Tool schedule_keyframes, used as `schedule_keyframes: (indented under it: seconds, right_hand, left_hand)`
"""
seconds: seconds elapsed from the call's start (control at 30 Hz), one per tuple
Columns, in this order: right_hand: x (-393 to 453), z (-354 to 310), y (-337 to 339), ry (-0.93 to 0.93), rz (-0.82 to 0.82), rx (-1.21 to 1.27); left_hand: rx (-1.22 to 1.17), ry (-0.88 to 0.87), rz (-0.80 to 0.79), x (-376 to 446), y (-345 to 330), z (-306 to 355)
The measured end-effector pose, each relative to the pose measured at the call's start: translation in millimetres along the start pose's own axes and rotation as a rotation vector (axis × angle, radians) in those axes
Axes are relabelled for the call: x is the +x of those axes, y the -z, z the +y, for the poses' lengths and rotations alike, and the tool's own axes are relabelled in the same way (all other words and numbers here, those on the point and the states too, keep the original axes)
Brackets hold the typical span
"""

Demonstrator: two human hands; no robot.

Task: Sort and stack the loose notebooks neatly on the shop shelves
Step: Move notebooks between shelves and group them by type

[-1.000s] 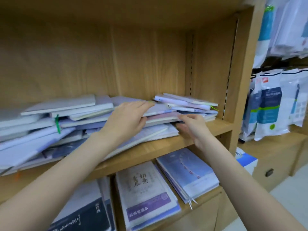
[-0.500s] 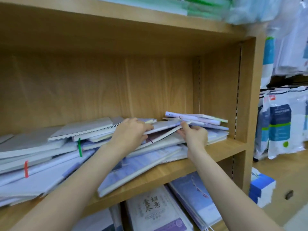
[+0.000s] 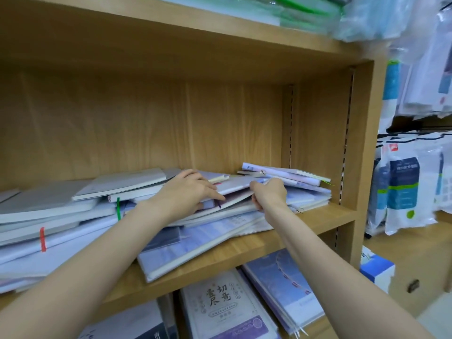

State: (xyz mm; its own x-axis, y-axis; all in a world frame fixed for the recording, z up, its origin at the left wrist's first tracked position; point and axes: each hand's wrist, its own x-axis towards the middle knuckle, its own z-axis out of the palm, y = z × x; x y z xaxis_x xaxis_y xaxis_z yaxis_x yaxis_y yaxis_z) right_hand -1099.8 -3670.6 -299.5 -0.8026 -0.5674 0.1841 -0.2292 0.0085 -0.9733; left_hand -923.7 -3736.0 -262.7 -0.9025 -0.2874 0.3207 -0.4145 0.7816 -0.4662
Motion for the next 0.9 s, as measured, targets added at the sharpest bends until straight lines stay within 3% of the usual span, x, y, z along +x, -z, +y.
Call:
schedule_keyframes:
  seconds: [0.13, 0.2, 0.33, 0.43, 0.5, 0.6, 0.73, 0.9]
  right_hand:
    - [-0.6, -13.3, 16.3, 0.095, -0.033, -0.280]
    - [-0.7, -16.7, 17.2, 0.108, -0.034, -0.273]
    - [-10.1, -12.5, 2.8, 0.084, -0.067, -0.115]
    - [-20.2, -6.7, -18.2, -0.086, -0.096, 0.196]
    - [-23.5, -4.7, -33.0, -0.113, -0.053, 0.244]
    - [-24.4, 4.1, -42.6, -0.071, 0.023, 0.209]
    - [-26.5, 17.5, -36.1, -0.006, 0.061, 0.350]
    - [-32.5, 26.6, 10.9, 0.143, 0.148, 0.432]
  left_hand:
    - [-0.007, 0.021, -0.002, -0.5, 1.9, 2.1]
    - [-0.020, 0.036, -0.003, -1.1, 2.4, 4.1]
    - [-0.035, 0.041, 0.002, -1.7, 0.2, 4.4]
    - [-0.034, 0.043, 0.010, -0.9, -0.6, 2.4]
    - [-0.033, 0.046, 0.011, 0.3, -1.9, 0.8]
    - [-0.018, 0.051, 0.028, 0.9, -4.8, -0.1]
    - [-0.027, 0.049, 0.034, 1.3, -1.8, -1.1]
    - [-0.037, 0.052, -0.026, -0.5, 0.5, -0.8]
